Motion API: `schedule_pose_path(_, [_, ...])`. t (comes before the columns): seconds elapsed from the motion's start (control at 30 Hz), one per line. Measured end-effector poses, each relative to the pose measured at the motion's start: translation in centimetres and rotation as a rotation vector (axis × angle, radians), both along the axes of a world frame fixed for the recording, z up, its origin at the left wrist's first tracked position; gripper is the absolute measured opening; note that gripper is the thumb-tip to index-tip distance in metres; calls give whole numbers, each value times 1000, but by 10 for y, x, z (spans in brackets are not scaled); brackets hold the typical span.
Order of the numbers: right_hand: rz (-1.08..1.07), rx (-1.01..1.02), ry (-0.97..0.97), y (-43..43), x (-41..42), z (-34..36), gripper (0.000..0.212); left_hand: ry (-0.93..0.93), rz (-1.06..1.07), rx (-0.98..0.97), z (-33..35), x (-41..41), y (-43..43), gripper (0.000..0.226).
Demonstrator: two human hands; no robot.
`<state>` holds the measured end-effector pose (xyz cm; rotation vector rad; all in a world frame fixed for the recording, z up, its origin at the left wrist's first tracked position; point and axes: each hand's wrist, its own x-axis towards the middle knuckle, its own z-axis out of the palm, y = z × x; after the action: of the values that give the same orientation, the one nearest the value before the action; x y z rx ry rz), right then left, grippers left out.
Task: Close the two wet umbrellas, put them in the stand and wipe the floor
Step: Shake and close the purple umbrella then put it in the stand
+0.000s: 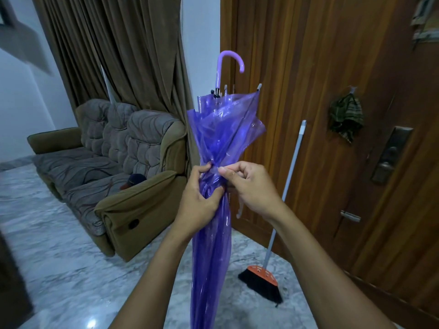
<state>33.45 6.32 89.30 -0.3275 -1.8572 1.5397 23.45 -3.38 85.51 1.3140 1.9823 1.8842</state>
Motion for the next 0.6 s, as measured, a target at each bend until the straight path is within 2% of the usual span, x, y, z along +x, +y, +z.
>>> schedule_pose_path(0.13, [72, -174, 17, 9, -1, -7, 9, -84, 57, 137, -2, 4, 6, 39])
schedule_pose_path(0.27, [116, -352, 29, 19, 2, -11, 20, -195, 40, 206, 2, 9, 10, 39])
schedule_pose_path(0.37, [7, -267, -22, 25, 3, -12, 22, -262, -77, 215, 4, 8, 7, 40])
schedule_pose_path(0.47, [-43, -195, -35, 24, 5, -14, 42, -330, -209, 205, 8, 3, 4, 42])
schedule_pose_path(0.6, [73, -314, 3, 21, 9, -9, 30, -536, -418, 201, 8, 2, 0, 46])
